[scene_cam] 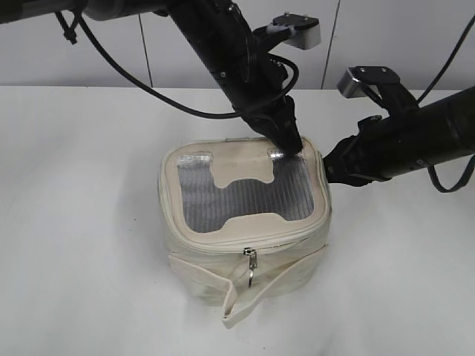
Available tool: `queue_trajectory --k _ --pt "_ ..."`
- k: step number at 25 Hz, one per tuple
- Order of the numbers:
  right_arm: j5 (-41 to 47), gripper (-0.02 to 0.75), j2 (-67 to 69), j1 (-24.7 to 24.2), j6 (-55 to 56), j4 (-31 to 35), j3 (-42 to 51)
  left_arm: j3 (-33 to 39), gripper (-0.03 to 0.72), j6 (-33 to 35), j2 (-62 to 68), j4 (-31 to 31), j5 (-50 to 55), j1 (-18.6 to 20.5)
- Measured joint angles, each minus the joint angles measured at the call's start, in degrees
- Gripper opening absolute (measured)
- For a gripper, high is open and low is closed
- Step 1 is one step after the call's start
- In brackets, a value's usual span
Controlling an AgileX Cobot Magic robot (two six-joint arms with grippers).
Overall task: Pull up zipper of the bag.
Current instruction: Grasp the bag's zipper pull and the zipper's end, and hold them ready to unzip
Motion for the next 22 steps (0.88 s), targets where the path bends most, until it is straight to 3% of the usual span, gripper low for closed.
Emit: queue_trajectory --k 10,22 --pt "3.2 0.006 -5.1 0.0 27.1 -21.5 -0.7 0.0 0.08 0.1 0.0 0.2 0.0 -0.2" --pt "11.6 0.006 -7.2 0.0 35.9 -28.3 -1.0 0.0 0.08 0.1 0.0 0.0 0.4 -0.4"
